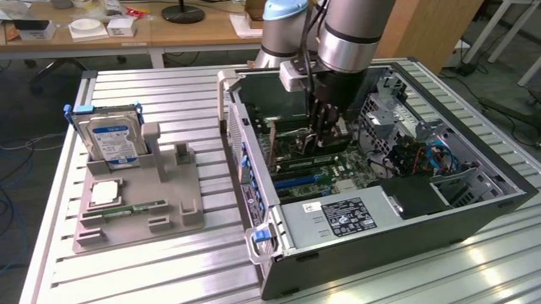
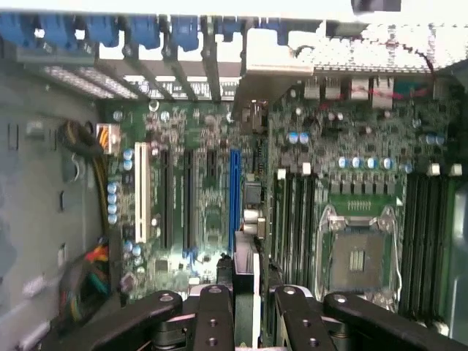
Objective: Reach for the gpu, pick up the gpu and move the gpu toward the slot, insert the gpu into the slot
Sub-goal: 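Insert the gpu into the slot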
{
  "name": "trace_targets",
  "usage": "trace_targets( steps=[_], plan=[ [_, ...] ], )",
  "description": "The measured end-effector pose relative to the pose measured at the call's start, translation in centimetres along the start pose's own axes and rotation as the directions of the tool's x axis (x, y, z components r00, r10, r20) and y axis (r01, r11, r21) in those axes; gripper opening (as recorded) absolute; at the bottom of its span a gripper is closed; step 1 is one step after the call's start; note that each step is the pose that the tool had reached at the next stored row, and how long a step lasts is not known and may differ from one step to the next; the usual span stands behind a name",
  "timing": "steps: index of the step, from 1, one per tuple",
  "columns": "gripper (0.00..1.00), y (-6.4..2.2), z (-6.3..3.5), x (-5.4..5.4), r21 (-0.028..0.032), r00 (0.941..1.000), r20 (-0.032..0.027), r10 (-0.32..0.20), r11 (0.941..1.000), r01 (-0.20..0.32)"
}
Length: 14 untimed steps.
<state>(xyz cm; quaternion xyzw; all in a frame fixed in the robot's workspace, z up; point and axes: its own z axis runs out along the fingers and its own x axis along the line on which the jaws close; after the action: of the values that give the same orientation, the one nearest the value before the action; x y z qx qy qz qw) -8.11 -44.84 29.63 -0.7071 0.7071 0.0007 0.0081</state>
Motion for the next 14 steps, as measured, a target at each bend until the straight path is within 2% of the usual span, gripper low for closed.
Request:
trace_targets(
  steps=[2,7,14],
  plan=[
    [0.27,0.37,0.23,0.1,-0.0002,1.0,-0.0002,0.0,1.0,0.0],
    [0.27,0.41,0.66,1.1,-0.0001,1.0,0.0,0.0,1.0,0.0],
    [0.27,0.42,1.82,1.1,0.0,1.0,0.0003,-0.001,1.0,0.001]
  ],
)
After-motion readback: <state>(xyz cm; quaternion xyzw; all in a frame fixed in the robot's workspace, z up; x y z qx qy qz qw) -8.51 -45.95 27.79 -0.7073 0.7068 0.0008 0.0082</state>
